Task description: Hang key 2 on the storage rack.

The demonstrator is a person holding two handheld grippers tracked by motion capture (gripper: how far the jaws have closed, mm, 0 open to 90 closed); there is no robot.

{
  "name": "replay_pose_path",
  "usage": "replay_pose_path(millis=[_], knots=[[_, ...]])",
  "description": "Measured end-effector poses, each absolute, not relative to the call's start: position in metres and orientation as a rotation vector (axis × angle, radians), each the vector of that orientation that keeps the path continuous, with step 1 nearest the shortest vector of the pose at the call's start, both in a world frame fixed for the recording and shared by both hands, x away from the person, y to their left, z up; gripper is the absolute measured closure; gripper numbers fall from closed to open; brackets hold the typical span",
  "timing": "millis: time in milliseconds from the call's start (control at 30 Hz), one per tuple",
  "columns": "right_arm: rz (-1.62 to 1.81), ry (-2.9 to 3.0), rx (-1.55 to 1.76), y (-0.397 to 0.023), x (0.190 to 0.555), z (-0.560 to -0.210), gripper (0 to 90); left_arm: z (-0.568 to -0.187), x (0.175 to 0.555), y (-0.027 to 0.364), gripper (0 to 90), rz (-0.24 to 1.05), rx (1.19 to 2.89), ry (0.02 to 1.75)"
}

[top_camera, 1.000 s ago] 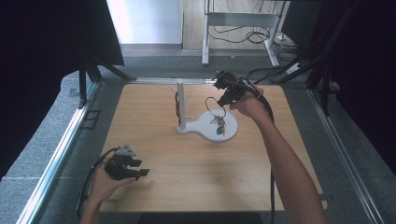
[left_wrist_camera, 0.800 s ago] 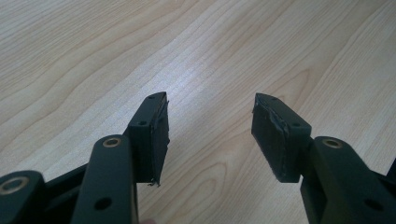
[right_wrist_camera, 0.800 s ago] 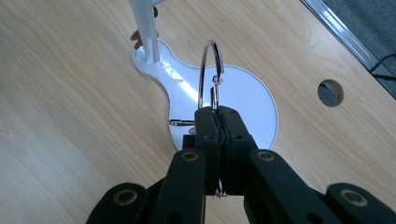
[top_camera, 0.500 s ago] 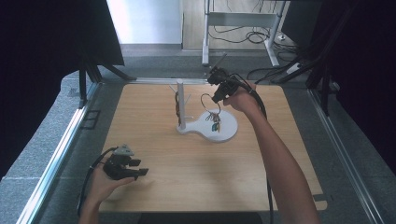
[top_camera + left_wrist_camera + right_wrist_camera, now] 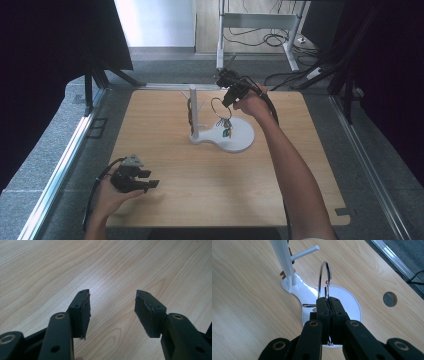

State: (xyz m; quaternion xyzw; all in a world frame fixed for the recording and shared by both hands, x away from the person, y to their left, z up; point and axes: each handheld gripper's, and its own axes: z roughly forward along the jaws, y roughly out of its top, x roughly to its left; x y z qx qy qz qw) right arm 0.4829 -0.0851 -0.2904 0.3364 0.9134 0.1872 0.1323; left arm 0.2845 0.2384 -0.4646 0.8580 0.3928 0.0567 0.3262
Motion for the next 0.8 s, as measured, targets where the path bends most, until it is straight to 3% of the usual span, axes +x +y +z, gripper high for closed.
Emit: replay_pose_path(millis=[800], knots=[[0.563, 2.616, 1.000, -0.065, 0.509, -0.291, 87.4, -0.461, 0.291, 0.240, 47.0, 0.139, 2.229, 1.027]])
